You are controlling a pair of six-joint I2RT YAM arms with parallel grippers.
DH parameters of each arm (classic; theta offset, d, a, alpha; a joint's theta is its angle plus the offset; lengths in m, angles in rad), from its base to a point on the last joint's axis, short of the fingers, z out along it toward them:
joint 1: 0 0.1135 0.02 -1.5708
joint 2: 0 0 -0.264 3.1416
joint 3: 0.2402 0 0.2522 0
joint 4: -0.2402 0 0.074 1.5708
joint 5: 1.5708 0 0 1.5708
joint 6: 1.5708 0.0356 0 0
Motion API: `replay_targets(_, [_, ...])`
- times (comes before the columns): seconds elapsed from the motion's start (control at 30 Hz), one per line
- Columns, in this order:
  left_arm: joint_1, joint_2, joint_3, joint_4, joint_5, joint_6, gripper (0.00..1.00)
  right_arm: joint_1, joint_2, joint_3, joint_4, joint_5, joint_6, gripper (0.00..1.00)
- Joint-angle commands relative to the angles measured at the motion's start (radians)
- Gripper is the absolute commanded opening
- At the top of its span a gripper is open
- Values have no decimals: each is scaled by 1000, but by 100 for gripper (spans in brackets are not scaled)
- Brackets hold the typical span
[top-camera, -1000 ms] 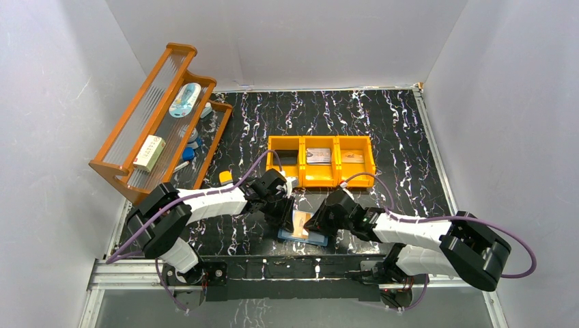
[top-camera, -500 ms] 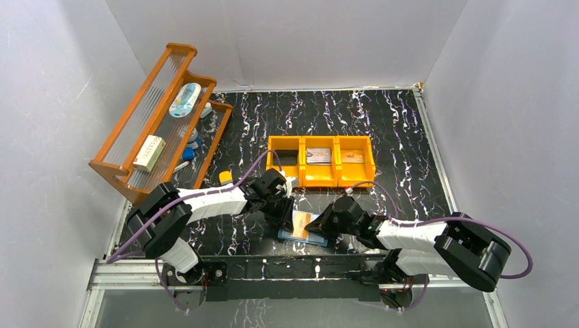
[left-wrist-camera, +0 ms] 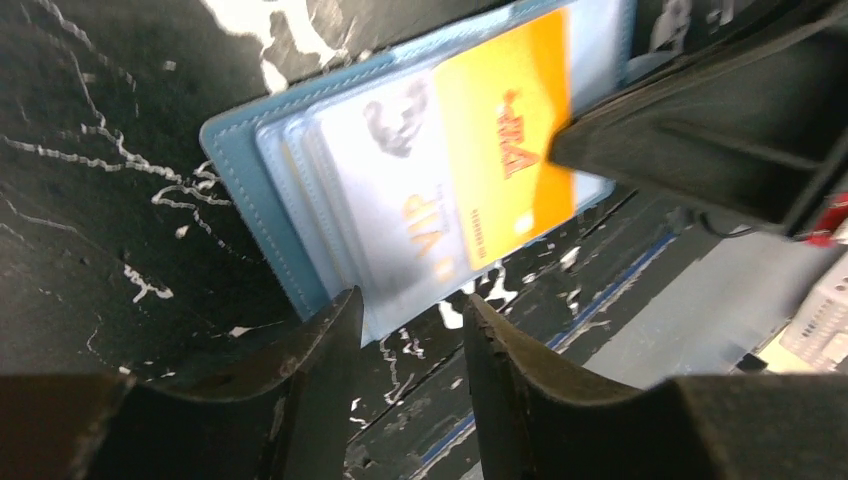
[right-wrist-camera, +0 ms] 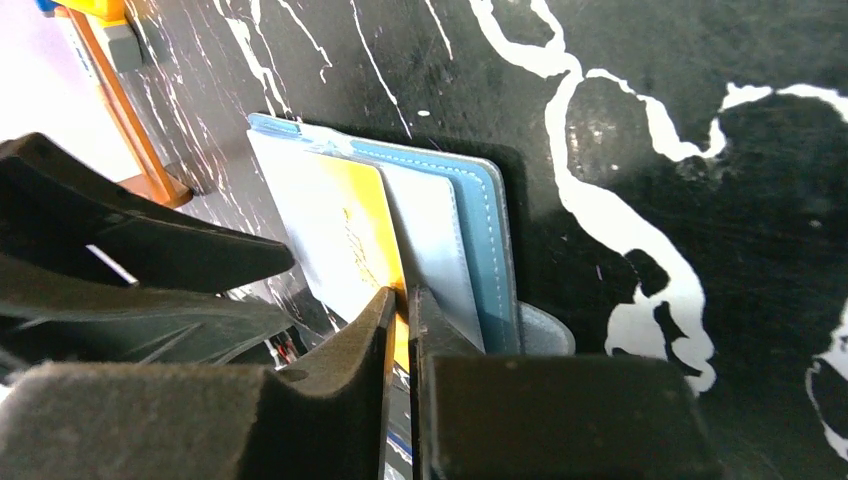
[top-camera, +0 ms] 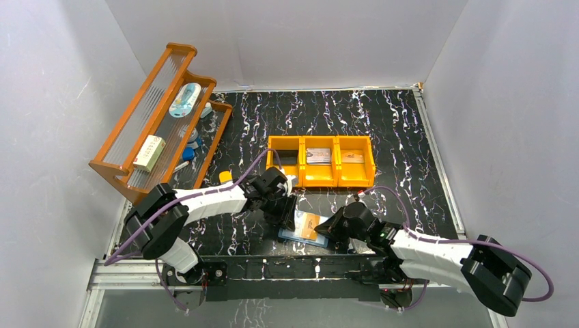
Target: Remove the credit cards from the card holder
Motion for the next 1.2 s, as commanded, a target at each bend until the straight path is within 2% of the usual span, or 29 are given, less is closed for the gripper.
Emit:
replay_targets(0.0, [-2,-24,107,-39,38,36,42,-9,53,21,-37,18,-16,17])
replay_targets(0.13, [-6,29,123,13,141,40,43,-8,55,23,-41,16,-17,18])
replay_targets(0.4, [-25,121,95,30,178,51,41,-15,28,15,-44,14,-15,21])
replay_targets(0.7, [-40,152,54,7,85,17,30,-22,52,4,24,-26,-4,27])
replay_targets(0.9, [-40,155,30,-6,60,12,27,-41,57,-15,157,-72,-17,33])
replay_targets(1.03, [-41,161,44,-12,50,10,26,-54,103,-5,218,-122,-40,32])
replay_targets(1.17, [-41,163,48,-16,45,11,25,-59,148,12,231,-146,-62,27])
